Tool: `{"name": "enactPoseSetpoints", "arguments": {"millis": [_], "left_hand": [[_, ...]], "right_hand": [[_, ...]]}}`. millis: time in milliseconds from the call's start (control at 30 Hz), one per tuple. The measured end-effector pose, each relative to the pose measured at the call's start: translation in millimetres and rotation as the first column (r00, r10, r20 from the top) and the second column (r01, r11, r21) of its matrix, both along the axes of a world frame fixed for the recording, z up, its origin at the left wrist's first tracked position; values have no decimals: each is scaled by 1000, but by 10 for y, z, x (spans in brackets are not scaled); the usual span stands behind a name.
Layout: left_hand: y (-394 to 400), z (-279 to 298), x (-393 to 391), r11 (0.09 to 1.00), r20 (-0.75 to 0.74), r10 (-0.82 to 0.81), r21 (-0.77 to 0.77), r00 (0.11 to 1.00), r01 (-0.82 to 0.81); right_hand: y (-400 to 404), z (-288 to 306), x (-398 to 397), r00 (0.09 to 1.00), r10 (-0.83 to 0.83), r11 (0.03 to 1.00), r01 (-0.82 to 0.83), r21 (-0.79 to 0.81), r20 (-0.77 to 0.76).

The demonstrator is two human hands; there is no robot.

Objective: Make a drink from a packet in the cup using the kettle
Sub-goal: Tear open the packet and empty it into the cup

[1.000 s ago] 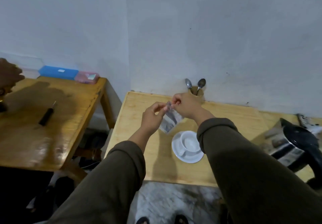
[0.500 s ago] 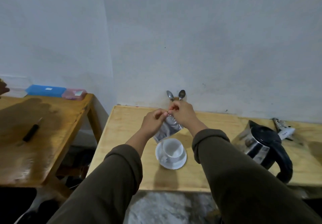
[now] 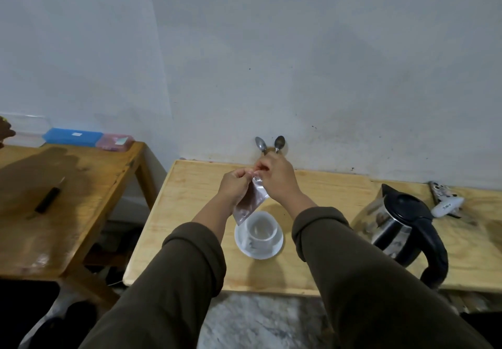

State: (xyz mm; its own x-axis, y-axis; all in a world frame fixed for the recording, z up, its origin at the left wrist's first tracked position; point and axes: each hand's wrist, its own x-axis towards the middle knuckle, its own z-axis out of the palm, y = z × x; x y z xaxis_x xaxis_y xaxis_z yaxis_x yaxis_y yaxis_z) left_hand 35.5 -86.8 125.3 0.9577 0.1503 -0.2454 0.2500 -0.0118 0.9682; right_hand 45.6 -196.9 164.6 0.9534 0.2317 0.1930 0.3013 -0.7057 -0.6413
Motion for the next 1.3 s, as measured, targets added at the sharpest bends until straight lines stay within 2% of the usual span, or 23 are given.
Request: {"name": "enactPoseSetpoints", "arguments": {"millis": [100, 200, 500, 767, 1067, 1167, 1300], "left_hand": [[-11, -73, 30, 999, -27, 41, 32, 999, -40], [-67, -120, 55, 999, -35, 46, 30, 998, -45], [-5, -243, 109, 980, -138, 193, -18, 971, -197], [-39, -309, 30, 983, -168, 175, -21, 970, -181], [-9, -406, -55, 998, -228, 44, 60, 973, -31], [-13, -502, -97, 992, -258, 24, 124, 966, 9], [-2, -648, -129, 982, -352, -8, 175, 936, 74]], "right_hand": [[-96, -30, -27, 998, 20, 998, -17, 53, -58], [-194, -9, -86, 995, 55, 998, -51, 47, -86], [-453, -51, -281, 963, 113, 993, -116, 3, -245], [-472, -71, -286, 969, 87, 996, -84, 26, -233], [-407, -66, -292, 946, 68, 975, 4, 222, -317], [-436, -211, -346, 955, 63, 987, -16, 160, -289], [-490, -529, -442, 960, 105, 981, -143, -133, -259]]}}
